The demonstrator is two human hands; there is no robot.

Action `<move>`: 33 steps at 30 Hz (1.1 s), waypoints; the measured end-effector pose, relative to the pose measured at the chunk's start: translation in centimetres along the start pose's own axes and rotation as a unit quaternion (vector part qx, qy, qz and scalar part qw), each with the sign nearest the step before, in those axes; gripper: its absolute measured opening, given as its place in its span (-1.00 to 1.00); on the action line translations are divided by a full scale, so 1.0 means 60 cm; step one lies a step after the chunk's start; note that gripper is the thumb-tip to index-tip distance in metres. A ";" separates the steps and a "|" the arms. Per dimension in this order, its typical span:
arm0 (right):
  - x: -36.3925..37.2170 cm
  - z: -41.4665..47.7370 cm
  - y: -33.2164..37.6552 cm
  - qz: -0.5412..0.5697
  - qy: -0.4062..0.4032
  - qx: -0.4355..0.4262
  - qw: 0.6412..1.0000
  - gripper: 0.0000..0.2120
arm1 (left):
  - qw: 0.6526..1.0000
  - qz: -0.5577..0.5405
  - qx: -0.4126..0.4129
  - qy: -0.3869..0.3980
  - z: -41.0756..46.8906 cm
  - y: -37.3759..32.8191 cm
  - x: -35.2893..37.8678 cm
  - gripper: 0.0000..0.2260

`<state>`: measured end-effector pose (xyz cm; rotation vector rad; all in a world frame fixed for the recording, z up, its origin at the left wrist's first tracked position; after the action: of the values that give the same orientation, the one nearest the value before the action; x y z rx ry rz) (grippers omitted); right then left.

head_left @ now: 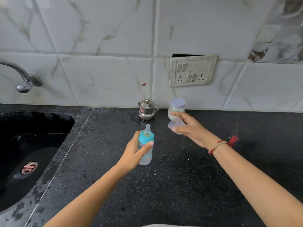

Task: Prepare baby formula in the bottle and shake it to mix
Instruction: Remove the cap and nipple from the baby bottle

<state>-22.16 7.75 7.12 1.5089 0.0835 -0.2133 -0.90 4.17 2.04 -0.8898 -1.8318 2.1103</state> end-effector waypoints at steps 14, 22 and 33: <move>-0.083 -0.073 -0.154 -0.180 -0.176 0.110 0.962 -0.28 | 0.998 -0.022 0.001 -0.052 0.011 0.020 -0.001 -0.70; -0.071 -0.085 -0.185 -0.260 -0.143 0.095 0.950 -0.19 | 0.998 -0.006 -0.007 -0.068 0.005 0.019 -0.003 -0.63; -0.071 -0.085 -0.195 -0.275 -0.137 0.135 0.942 -0.09 | 0.998 0.002 -0.023 -0.063 0.008 0.024 0.004 -0.61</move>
<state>-28.19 12.64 -3.86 1.6865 0.2626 -0.9129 -1.07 3.60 0.61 -0.7857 -1.9487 2.1809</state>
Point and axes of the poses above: each hand's wrist, its own z-axis towards the middle knuckle, its own x-axis out of the palm, y = z × x, the point moved 6 cm from there along z, towards the middle knuckle, and after that the axes turned 7 degrees about -x, right-handed, at the moved point
